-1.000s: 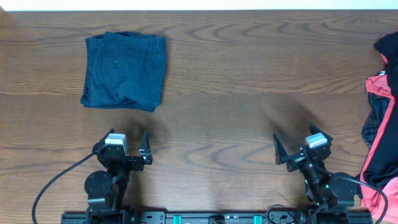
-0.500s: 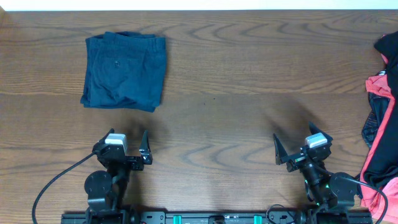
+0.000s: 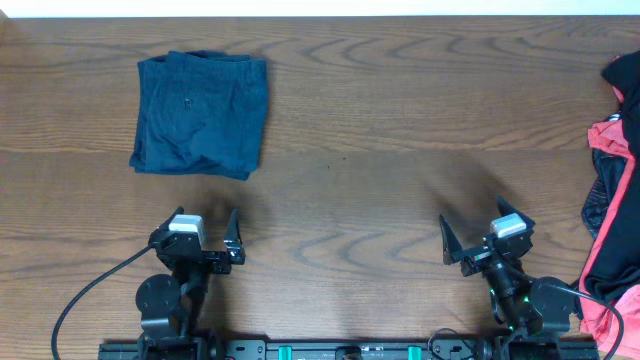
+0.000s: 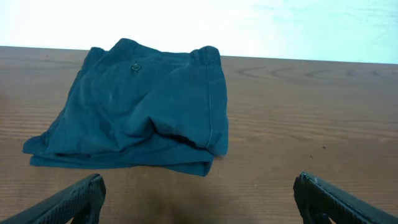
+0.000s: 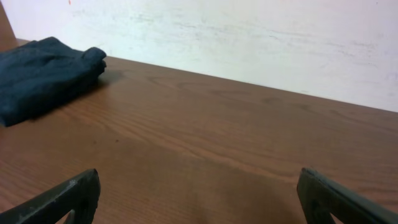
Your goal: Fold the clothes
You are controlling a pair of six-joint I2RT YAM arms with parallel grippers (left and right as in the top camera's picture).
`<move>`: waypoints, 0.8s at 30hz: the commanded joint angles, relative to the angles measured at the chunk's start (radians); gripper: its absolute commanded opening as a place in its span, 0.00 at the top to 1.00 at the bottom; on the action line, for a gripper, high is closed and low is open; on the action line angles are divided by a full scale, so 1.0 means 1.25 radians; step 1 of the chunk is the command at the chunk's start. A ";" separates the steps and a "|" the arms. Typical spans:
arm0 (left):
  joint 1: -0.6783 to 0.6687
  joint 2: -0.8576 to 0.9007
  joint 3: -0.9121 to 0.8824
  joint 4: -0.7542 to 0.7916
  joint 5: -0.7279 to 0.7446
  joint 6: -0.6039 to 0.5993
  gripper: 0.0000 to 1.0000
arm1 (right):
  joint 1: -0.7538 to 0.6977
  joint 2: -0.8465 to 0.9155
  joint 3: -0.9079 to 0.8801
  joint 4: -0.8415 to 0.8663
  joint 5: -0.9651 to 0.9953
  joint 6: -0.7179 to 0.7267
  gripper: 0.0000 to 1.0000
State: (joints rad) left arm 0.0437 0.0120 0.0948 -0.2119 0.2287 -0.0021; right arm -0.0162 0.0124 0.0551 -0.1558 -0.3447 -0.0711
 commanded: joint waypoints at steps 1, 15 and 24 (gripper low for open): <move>-0.003 -0.006 -0.020 -0.002 -0.010 0.007 0.02 | 0.006 -0.005 -0.004 0.002 -0.005 -0.010 0.01; -0.003 -0.006 -0.020 -0.005 0.000 -0.012 0.02 | 0.006 -0.005 -0.004 0.023 -0.006 -0.009 0.01; -0.003 0.005 -0.001 0.011 0.065 -0.087 0.02 | 0.006 -0.005 0.005 0.124 -0.132 0.078 0.01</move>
State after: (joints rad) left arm 0.0437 0.0154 0.0948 -0.2077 0.2447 -0.0731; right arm -0.0162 0.0124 0.0540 -0.0360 -0.4320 -0.0551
